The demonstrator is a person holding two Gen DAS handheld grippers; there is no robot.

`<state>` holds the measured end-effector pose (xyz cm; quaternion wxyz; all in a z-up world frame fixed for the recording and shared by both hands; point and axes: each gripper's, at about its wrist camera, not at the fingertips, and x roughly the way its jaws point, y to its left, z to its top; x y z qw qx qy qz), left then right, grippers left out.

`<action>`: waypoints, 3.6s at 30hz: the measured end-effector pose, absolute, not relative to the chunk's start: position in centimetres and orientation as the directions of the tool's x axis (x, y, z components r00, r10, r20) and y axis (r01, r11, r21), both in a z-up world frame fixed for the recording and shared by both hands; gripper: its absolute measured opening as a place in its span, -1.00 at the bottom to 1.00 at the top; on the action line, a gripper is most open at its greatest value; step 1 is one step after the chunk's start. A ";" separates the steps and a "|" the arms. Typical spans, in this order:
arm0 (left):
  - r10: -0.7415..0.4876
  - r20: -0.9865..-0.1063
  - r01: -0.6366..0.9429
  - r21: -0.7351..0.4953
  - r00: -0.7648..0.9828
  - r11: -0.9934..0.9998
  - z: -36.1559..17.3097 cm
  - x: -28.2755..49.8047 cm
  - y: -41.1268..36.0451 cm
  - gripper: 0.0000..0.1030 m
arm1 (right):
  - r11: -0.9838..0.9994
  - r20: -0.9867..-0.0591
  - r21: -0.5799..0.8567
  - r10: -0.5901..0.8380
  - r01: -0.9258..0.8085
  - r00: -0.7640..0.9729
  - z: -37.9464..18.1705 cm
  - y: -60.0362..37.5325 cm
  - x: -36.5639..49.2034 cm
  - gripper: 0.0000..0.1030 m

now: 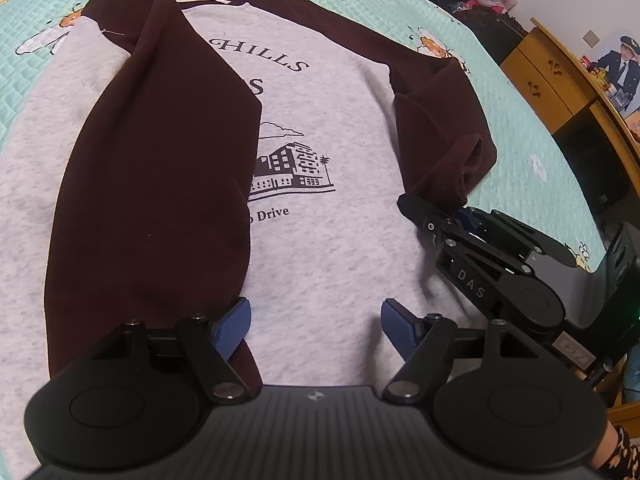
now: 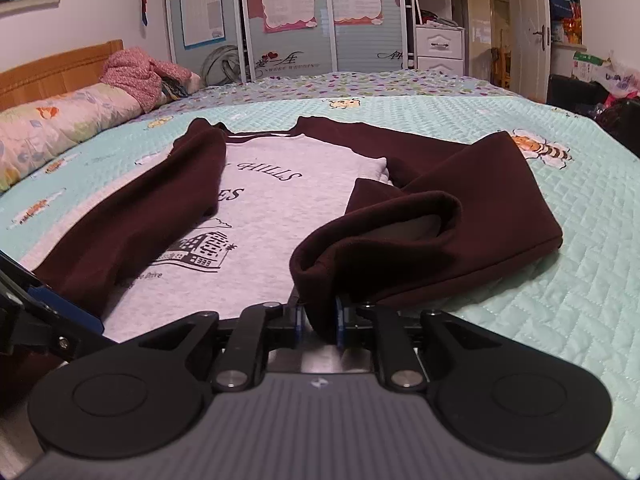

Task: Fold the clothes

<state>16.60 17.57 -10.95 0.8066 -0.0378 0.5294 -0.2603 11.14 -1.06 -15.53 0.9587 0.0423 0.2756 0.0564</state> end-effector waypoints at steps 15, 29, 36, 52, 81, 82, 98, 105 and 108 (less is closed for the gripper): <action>-0.490 -0.810 0.305 -0.401 0.322 0.864 -11.2 16.6 17.9 0.70 | 0.981 -0.505 0.101 0.192 -0.164 0.841 -15.5 0.2 10.6 0.06; -0.576 -0.717 0.531 -0.334 0.393 0.779 -4.2 17.2 12.1 0.55 | 0.920 -0.300 0.383 0.209 -0.083 0.931 -12.3 -5.2 3.4 0.36; -0.490 -0.757 0.525 -0.230 0.432 0.819 -5.9 17.3 9.7 0.54 | 0.743 -0.237 0.667 0.140 0.056 0.961 -15.9 -13.6 2.8 0.44; -0.550 -0.749 0.191 -0.518 0.369 0.834 -10.3 21.6 13.2 0.42 | 0.614 -0.158 0.789 0.218 -0.010 0.963 -19.6 -15.9 3.4 0.46; -0.572 -0.692 0.046 -0.619 0.440 0.784 -12.1 21.9 14.1 -0.27 | 0.531 -0.089 0.846 0.225 -0.046 0.970 -21.0 -17.5 2.4 0.26; -0.571 -0.693 0.050 -0.616 0.440 0.786 -12.1 21.9 14.1 -0.27 | 0.529 -0.087 0.847 0.225 -0.047 0.970 -21.1 -17.5 2.4 0.26; -0.489 -0.716 0.173 -0.470 0.499 0.865 -10.6 20.9 12.7 -0.87 | 0.508 -0.077 0.860 0.221 -0.047 0.972 -21.2 -17.9 2.2 0.17; -0.489 -0.658 0.333 -0.359 0.573 0.872 -7.5 19.0 11.5 -0.88 | 0.505 -0.080 0.862 0.219 -0.043 0.972 -21.2 -17.9 2.3 0.14; -0.490 -0.640 0.374 -0.321 0.591 0.870 -6.6 18.3 11.1 -0.88 | 0.505 -0.080 0.862 0.219 -0.043 0.972 -21.2 -17.9 2.3 0.14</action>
